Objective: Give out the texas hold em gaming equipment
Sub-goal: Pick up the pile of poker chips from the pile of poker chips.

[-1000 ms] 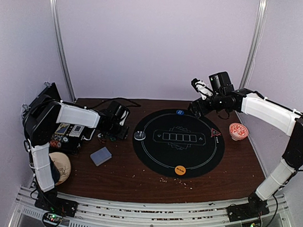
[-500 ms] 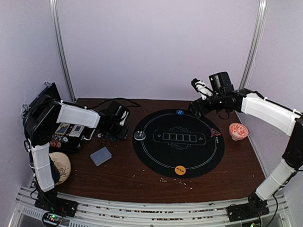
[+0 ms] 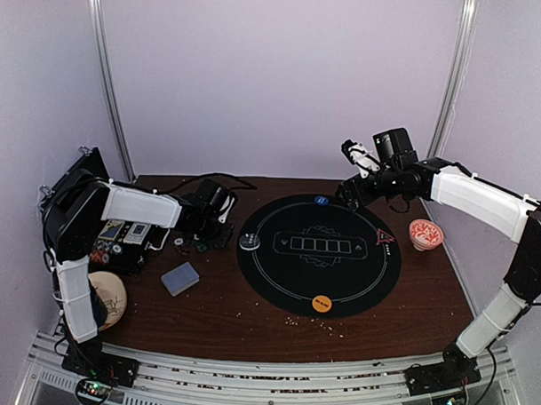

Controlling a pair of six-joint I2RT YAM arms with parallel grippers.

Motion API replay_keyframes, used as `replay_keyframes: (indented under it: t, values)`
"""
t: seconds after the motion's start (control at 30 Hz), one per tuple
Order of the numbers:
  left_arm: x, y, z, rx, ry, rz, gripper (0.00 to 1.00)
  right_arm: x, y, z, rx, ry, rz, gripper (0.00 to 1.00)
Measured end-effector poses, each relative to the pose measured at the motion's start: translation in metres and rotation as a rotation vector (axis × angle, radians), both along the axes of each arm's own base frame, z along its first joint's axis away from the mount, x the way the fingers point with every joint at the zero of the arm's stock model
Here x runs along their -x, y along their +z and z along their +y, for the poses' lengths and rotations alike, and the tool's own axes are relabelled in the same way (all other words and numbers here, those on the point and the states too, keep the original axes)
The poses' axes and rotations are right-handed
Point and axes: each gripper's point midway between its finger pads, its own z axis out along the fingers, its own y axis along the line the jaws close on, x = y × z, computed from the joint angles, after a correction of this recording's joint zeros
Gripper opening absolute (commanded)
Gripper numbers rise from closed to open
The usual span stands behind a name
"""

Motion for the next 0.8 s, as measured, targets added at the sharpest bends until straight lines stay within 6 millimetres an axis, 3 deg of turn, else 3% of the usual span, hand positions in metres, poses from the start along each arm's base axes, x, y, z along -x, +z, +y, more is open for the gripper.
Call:
replay_keyframes:
  t: [0.27,0.5,0.6,0.8]
  values:
    - [-0.01,0.034,-0.029,0.045,-0.031,-0.07,0.28,0.0,0.0,0.0,0.0,-0.001,-0.001,0.94]
    - [-0.046,0.073,-0.059,0.115,-0.042,-0.165,0.28,0.0,-0.003,0.0,0.001,-0.002,0.0,0.94]
    - [-0.059,0.068,-0.072,0.118,-0.053,-0.173,0.28,0.0,-0.003,-0.001,0.003,-0.004,-0.001,0.94]
    - [-0.083,0.036,-0.091,0.089,-0.069,-0.16,0.28,-0.001,-0.003,-0.001,0.003,-0.007,-0.005,0.94]
